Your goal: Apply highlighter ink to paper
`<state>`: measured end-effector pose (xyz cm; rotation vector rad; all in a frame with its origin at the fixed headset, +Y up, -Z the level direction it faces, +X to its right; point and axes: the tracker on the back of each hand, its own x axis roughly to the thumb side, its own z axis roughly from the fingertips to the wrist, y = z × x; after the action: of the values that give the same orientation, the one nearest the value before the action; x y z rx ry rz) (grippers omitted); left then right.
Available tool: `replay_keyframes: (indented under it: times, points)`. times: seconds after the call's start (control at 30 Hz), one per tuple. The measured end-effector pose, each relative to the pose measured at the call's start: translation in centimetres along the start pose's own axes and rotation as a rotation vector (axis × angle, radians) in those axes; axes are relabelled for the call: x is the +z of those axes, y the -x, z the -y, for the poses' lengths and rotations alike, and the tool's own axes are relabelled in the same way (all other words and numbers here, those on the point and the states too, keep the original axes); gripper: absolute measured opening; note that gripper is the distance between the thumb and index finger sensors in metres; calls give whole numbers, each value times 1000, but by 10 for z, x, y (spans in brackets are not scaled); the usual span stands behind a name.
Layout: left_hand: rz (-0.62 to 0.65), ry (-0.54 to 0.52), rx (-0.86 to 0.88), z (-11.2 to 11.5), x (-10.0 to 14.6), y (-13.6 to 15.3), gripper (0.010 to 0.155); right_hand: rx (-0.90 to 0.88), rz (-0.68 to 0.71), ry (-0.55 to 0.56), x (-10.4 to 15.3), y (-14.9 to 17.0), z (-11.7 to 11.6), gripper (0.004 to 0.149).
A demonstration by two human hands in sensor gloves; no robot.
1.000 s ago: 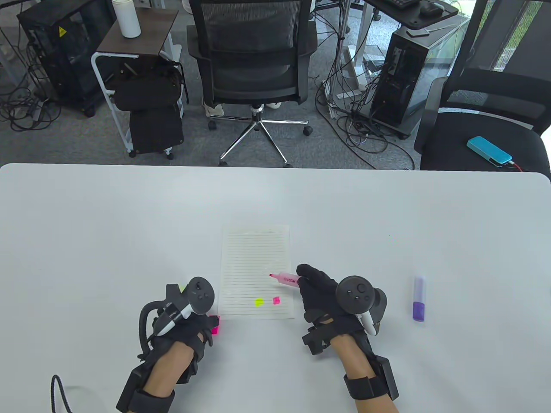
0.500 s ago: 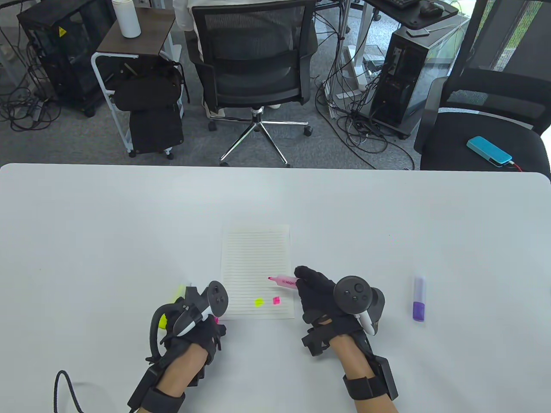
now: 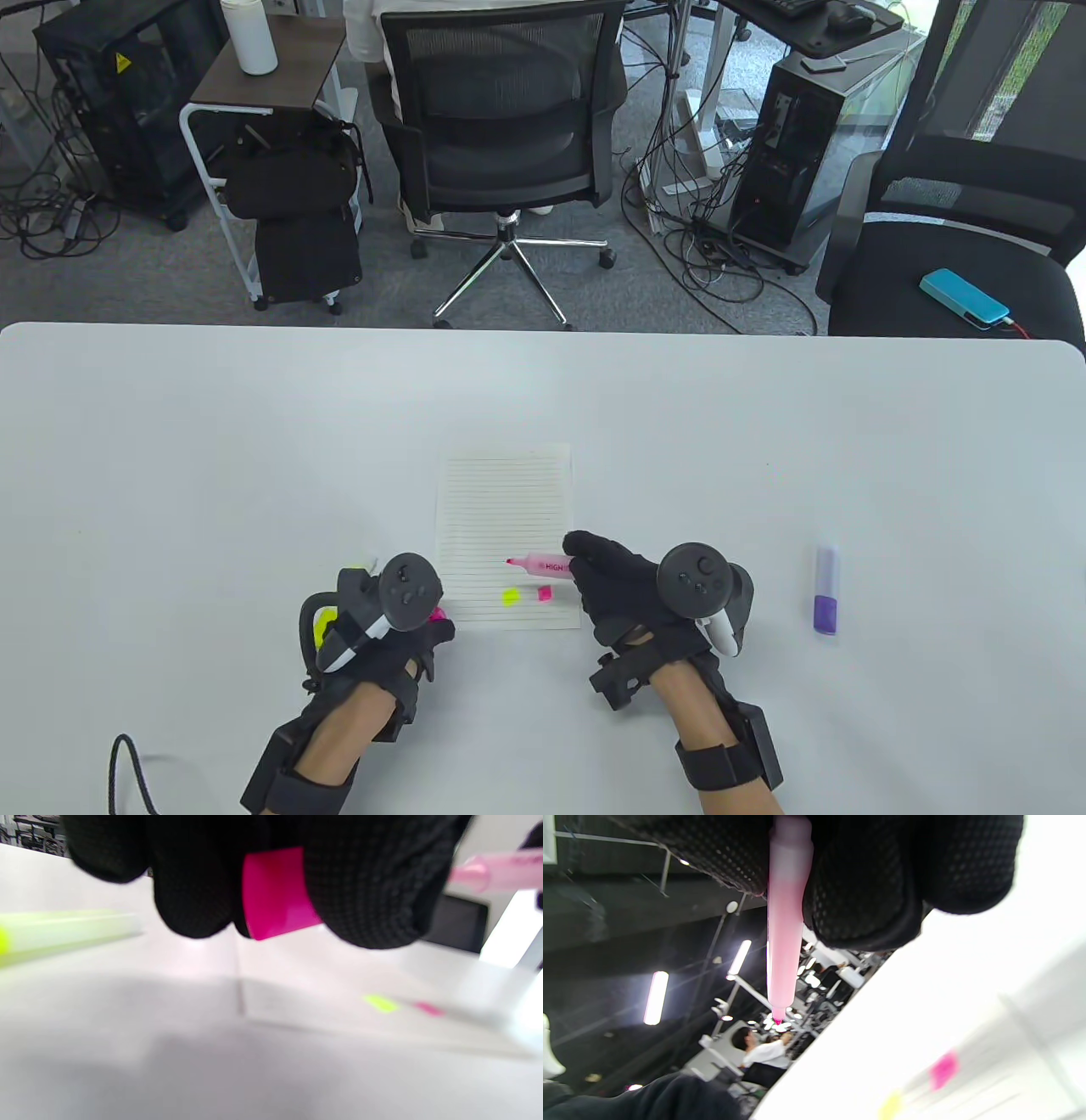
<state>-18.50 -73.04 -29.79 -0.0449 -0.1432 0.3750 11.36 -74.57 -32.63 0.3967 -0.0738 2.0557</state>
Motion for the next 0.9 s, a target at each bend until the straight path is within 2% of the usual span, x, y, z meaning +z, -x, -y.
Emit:
replay_keyframes:
  times: [0.07, 0.13, 0.27, 0.57, 0.73, 0.9]
  points:
    - [85, -12, 158, -2, -1, 2, 56, -76, 55, -21, -1, -4, 0, 40]
    - [151, -4, 224, -1, -3, 3, 56, -125, 87, -31, -1, -7, 1, 39]
    - [195, -9, 238, 2, -6, 6, 56, -157, 111, -65, -1, -8, 1, 37]
    - [259, 3, 317, 5, -8, 5, 56, -81, 112, -124, -2, -7, -5, 37]
    - [305, 13, 293, 8, -7, -1, 56, -59, 119, -162, -2, -9, -12, 37]
    - [355, 32, 363, 12, -6, -4, 60, -74, 132, -218, -1, -13, -24, 38]
